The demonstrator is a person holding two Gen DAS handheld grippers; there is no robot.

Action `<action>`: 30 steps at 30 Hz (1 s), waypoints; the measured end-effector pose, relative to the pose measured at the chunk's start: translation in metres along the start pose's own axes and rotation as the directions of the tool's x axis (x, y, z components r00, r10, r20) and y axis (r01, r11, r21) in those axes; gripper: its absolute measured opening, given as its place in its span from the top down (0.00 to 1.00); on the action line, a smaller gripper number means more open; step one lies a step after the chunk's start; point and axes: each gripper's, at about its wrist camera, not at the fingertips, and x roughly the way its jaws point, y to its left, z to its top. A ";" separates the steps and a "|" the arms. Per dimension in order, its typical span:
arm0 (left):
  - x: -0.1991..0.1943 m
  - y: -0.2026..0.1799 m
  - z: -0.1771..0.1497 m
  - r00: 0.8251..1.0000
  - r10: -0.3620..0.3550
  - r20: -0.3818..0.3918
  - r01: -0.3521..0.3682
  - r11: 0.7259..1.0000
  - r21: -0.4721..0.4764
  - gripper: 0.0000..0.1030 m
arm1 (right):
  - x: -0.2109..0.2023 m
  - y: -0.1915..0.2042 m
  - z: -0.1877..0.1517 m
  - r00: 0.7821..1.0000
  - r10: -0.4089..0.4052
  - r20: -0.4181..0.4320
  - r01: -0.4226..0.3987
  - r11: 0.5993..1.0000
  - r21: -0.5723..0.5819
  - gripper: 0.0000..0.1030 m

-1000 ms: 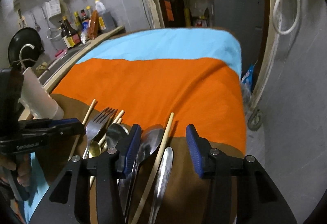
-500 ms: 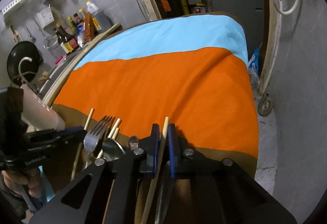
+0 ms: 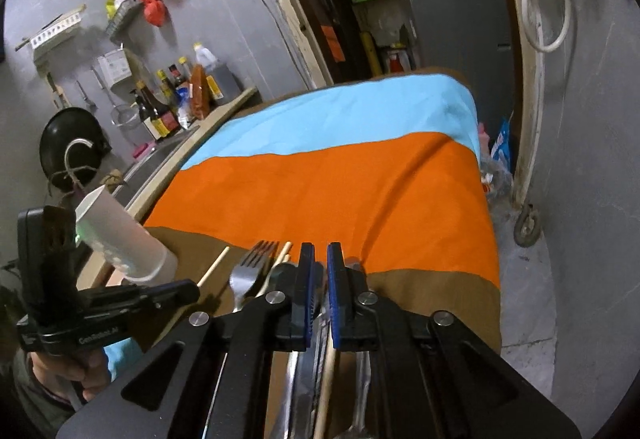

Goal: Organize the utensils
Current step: 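Lower the left gripper onto a wooden chopstick and close on it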

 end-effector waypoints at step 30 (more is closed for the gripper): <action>0.012 0.008 -0.011 0.967 0.033 -0.254 -0.002 0.993 0.121 0.87 | 0.023 0.007 -0.036 0.969 -0.068 -0.239 0.042 0.993 -0.114 0.80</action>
